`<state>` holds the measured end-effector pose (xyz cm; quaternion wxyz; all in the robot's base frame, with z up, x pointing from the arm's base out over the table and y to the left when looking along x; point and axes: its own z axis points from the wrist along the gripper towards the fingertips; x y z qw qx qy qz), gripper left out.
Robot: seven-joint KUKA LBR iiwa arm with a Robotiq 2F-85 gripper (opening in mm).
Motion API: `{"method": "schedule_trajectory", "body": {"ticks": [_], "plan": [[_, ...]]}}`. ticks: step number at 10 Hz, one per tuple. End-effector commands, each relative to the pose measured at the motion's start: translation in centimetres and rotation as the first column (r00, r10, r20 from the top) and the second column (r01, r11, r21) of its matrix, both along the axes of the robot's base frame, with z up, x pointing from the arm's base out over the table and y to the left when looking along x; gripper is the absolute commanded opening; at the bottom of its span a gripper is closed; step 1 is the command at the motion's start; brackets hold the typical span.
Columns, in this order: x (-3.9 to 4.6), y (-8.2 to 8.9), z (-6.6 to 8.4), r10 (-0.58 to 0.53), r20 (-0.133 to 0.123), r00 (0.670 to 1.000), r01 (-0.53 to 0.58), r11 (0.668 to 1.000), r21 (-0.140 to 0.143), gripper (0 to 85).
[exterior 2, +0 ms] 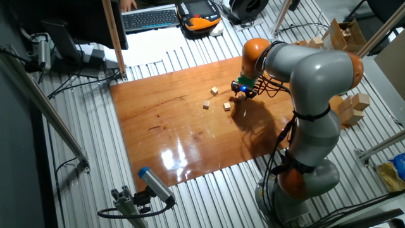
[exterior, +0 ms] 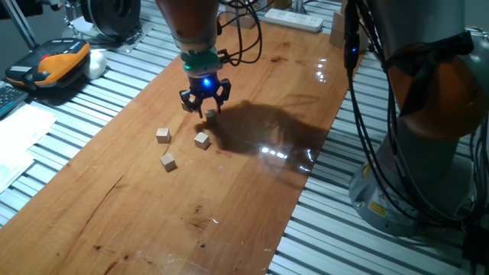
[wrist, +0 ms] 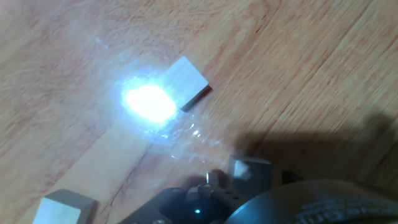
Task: Stack the blocks in a vertical line of five
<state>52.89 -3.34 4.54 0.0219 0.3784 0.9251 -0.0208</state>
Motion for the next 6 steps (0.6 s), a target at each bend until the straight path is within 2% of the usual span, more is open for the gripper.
{"method": "schedule_trajectory", "body": {"ticks": [1,6], "plan": [[-0.02,-0.03,-0.07,0.000,0.000,1.000,0.000,1.000,-0.002,51.0],[-0.04,-0.09,-0.59,0.000,0.004,1.000,0.000,1.000,-0.003,51.0]]}}
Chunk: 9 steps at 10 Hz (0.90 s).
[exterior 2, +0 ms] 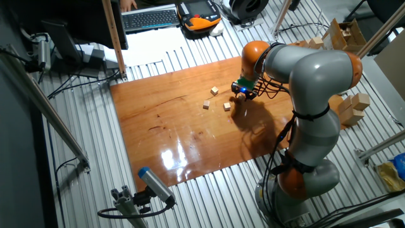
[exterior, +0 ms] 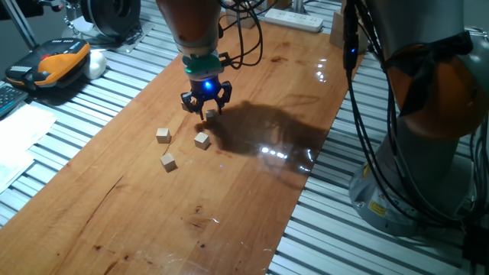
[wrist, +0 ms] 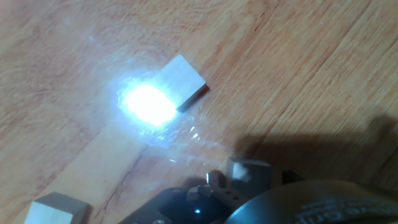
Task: Stack the blocks in a vertical line of five
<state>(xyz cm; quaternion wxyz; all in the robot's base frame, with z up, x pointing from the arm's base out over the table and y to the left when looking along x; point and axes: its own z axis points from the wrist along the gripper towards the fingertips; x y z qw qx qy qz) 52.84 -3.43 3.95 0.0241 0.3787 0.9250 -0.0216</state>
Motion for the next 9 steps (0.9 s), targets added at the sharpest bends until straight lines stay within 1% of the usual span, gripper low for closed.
{"method": "schedule_trajectory", "body": {"ticks": [1,3,4,5,6,9], "plan": [[0.00,-0.02,0.00,-0.004,0.000,1.000,0.004,1.000,-0.002,51.0],[0.01,-0.07,0.03,-0.021,0.001,1.000,0.021,1.000,-0.005,51.0],[0.01,-0.10,0.05,-0.034,0.002,0.999,0.034,0.999,0.000,51.0],[0.02,-0.12,0.07,-0.054,0.007,0.999,0.053,0.998,0.013,51.0],[-0.03,-0.20,0.11,-0.060,0.007,0.998,0.059,0.998,0.017,51.0],[-0.19,-0.37,-0.01,-0.061,0.009,0.998,0.061,0.998,0.018,51.0]]}}
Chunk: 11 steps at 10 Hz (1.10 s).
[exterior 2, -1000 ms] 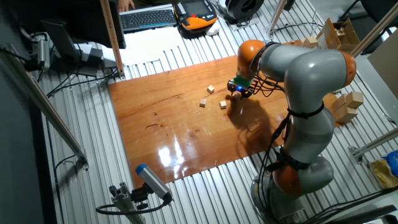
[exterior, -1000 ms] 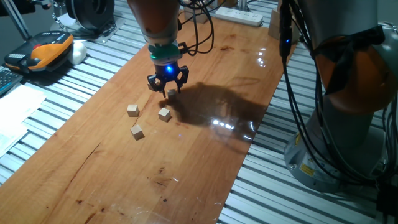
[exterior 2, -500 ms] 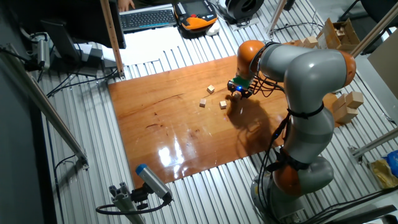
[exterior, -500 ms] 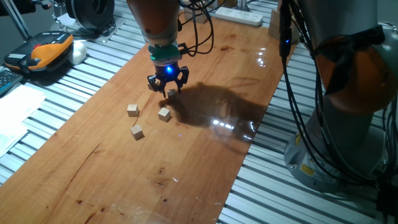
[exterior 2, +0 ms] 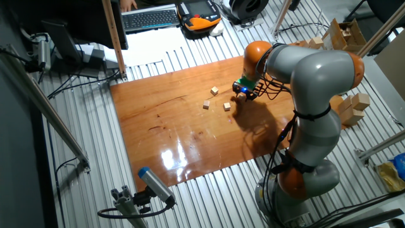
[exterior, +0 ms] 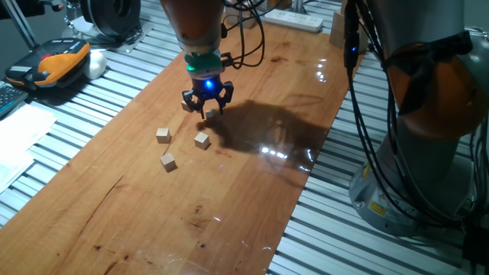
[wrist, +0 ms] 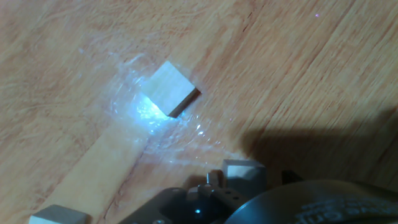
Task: Stack the blocks in a vertical line of five
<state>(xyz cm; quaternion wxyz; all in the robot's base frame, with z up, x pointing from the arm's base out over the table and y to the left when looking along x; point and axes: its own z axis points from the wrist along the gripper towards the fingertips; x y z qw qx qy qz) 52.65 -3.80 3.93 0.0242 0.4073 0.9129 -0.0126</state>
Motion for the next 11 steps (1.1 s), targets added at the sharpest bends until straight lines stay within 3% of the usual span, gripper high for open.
{"method": "schedule_trajectory", "body": {"ticks": [1,6,7,11], "plan": [[-0.03,-0.03,-0.07,-0.002,0.002,1.000,0.002,1.000,0.003,51.0],[-0.16,-0.15,-0.22,-0.007,0.004,1.000,0.007,1.000,0.000,51.0],[-0.15,-0.12,-0.32,-0.004,0.005,1.000,0.004,1.000,0.002,34.0],[-0.22,0.26,-0.84,-0.002,0.006,1.000,0.002,1.000,-0.002,34.0]]}}
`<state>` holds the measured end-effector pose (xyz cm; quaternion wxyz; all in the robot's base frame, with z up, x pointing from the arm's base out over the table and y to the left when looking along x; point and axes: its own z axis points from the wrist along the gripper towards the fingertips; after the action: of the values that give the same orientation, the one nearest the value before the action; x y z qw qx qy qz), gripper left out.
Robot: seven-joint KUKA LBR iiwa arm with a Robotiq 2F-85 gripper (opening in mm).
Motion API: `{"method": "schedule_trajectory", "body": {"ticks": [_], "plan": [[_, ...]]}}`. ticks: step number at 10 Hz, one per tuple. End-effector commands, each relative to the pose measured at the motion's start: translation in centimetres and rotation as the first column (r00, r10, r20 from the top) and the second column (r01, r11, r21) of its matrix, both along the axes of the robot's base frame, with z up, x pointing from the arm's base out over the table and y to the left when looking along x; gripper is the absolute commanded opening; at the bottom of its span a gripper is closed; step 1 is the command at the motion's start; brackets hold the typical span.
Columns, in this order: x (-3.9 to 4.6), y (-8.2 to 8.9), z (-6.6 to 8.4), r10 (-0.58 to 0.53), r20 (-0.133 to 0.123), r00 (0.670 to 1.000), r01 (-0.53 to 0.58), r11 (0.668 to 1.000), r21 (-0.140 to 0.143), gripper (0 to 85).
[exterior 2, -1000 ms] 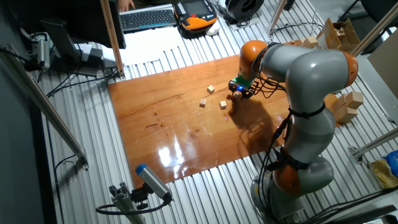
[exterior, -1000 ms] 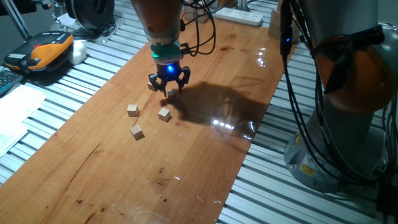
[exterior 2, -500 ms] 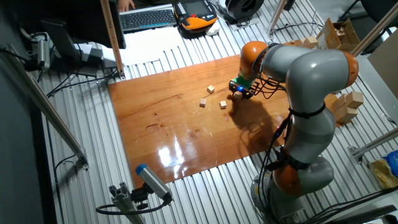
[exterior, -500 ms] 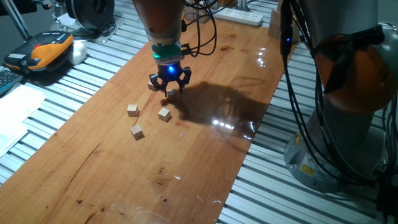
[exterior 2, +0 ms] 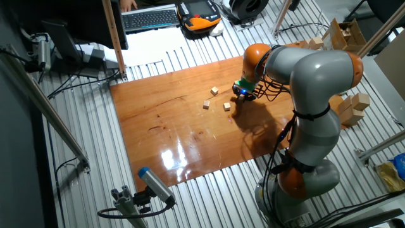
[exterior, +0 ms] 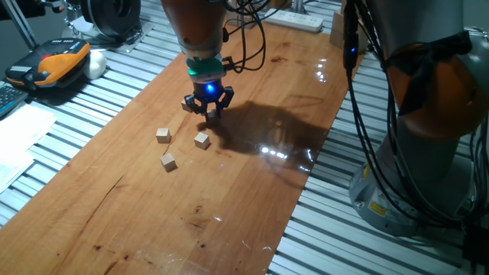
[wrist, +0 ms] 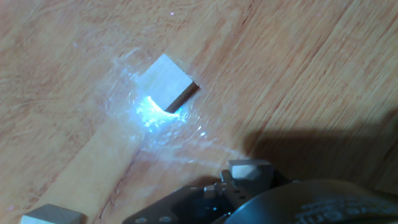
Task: Stack the blocks in a vertical line of five
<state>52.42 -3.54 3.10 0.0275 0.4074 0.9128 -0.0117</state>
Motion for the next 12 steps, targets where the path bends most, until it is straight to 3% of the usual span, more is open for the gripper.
{"method": "schedule_trajectory", "body": {"ticks": [1,2,3,4,6,8,9,12], "plan": [[-0.03,-0.1,0.0,0.009,0.001,1.000,-0.009,1.000,0.000,34.0],[-0.14,-0.3,0.1,0.029,0.004,1.000,-0.029,0.999,0.015,34.0],[-0.26,-0.6,0.2,0.054,0.008,0.998,-0.055,0.998,0.033,0.0],[-0.35,-0.9,0.3,0.070,0.011,0.997,-0.070,0.997,0.043,0.0],[-0.50,-0.8,0.9,0.105,0.014,0.994,-0.105,0.994,0.014,0.0],[-0.58,-0.6,2.5,0.154,0.024,0.988,-0.155,0.987,0.052,0.0],[-0.70,-0.2,3.0,0.191,0.031,0.981,-0.192,0.980,0.053,0.0],[-0.86,2.4,2.3,0.264,0.051,0.963,-0.265,0.964,0.000,0.0]]}}
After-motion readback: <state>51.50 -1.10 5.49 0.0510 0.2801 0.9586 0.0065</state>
